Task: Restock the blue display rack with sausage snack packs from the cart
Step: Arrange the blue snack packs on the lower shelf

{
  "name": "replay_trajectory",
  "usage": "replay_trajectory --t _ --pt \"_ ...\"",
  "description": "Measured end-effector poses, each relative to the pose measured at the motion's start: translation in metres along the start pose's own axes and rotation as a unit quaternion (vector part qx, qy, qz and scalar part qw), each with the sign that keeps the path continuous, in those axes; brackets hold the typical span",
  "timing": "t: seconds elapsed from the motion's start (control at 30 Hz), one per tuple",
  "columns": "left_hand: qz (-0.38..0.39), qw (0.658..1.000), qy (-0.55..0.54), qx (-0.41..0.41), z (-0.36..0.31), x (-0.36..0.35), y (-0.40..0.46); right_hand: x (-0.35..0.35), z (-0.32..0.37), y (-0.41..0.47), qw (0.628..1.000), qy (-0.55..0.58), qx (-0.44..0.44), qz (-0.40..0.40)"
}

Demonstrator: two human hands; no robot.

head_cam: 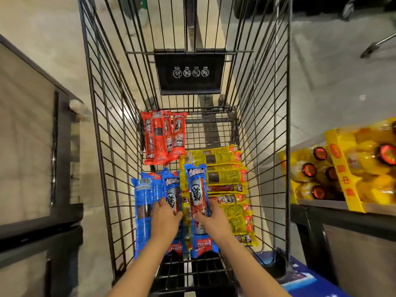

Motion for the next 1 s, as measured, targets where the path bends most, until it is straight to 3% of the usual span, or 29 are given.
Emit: replay_trajectory --t 0.17,0.33,0.63,1.0 --pt "-0.02 0.998 0.026 0.055 0.002 -0.001 -0.003 0.022 0.004 -0.012 0.999 0.033 0.01 -0.012" --pt "-0.023 0.994 -0.091 0.05 -0.002 0.011 -0.022 0.034 0.014 -0.025 0.998 0.054 0.008 -0.017" --pt "0.01 0.934 -0.345 -0.092 -0.04 0.094 -0.096 0.062 0.039 -0.087 0.988 0.136 0.044 -0.062" --pt "0.097 0.907 -0.329 -0.244 -0.088 0.141 -0.198 0.096 0.063 -0.22 0.931 0.3 0.161 -0.129"
Point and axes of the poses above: each hand's wrist, its own y-axis towards the middle knuckle, its own x-axis out of the back of the hand, z = x × y, the point moved 9 cm from there along y, towards the middle knuckle, and after that the axes turned 4 degrees about y, right-handed, at the moved point
